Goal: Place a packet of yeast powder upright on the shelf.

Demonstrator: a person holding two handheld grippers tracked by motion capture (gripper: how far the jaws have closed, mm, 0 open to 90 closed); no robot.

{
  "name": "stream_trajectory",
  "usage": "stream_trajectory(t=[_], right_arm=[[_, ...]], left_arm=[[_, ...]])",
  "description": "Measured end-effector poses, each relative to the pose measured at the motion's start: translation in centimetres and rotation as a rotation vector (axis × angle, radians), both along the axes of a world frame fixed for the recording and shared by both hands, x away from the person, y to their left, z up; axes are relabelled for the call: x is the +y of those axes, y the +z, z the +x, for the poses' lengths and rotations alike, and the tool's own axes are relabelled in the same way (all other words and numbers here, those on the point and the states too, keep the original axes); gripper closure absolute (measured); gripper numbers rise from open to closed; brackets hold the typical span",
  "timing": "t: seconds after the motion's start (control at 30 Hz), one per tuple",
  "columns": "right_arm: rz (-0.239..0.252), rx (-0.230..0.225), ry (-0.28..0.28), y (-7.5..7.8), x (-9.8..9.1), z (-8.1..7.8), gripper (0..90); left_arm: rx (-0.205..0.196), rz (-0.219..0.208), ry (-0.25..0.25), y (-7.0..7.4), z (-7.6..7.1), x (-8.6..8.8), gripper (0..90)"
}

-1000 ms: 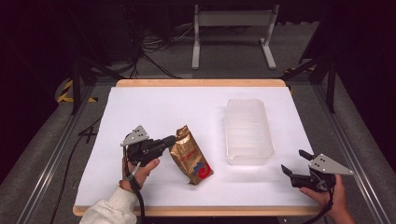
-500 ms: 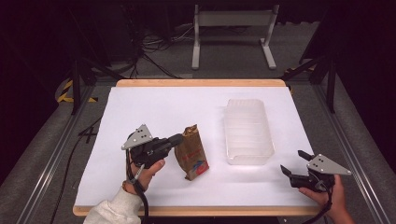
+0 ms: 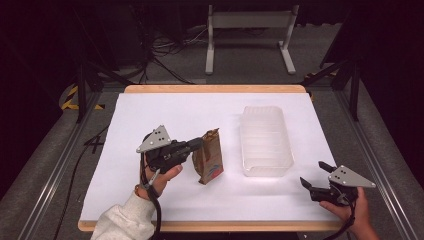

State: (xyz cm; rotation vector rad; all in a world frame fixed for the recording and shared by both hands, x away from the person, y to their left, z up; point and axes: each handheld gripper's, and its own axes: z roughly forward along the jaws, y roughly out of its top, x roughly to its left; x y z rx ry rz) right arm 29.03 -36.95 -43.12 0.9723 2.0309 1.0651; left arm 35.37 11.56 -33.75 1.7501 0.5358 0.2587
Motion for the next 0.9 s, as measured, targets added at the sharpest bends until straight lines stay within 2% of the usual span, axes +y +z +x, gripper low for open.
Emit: stream_trajectory(t=[0.17, 0.33, 0.6, 0.77, 0.9], right_arm=[[-0.007, 0.000, -0.005, -0.1, 0.0, 0.0, 17.2], [-0.009, -0.005, 0.000, 0.0, 0.1, 0.0, 17.2], [-0.011, -0.005, 0.001, -0.1, 0.1, -0.1, 17.3], [-0.006, -0.002, -0.002, -0.1, 0.0, -0.1, 17.3], [-0.008, -0.002, -0.001, -0.1, 0.0, -0.1, 17.2]], left_arm=[[-0.044, 0.053, -0.055, 1.5, 0.4, -1.2, 88.2], [-0.085, 0.064, -0.106, 3.1, 0.9, -2.7, 88.2], [-0.122, 0.069, -0.153, 4.8, 1.7, -4.3, 88.2], [-0.127, 0.044, -0.186, 5.6, 2.3, -5.1, 88.2], [-0.130, 0.039, -0.213, 5.9, 2.8, -5.8, 88.2]])
